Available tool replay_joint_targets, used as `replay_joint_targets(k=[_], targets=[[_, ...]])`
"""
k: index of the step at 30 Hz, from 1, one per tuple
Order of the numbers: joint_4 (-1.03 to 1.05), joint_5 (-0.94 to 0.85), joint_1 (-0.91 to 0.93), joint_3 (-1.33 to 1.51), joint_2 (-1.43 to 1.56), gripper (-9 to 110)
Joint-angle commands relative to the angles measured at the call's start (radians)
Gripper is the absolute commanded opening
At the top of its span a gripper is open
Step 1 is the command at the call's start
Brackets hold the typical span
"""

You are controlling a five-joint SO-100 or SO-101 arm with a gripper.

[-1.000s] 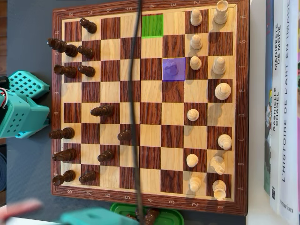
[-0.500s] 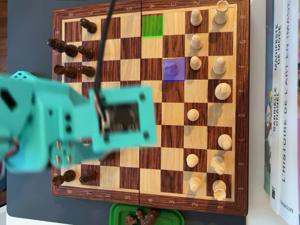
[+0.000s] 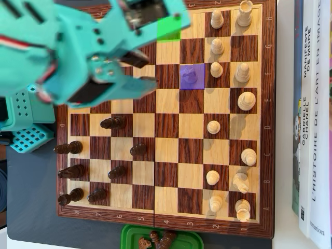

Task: Play chess

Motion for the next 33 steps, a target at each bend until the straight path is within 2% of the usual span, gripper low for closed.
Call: replay_joint_targets(k=[1, 22, 33], targets=[[-0.020, -0.002, -0.005, -0.052, -0.048, 14], [-0.009, -0.005, 0.008, -0.307, -0.365, 14], [-0.008, 0.003, -0.006, -0.318, -0.382, 14]])
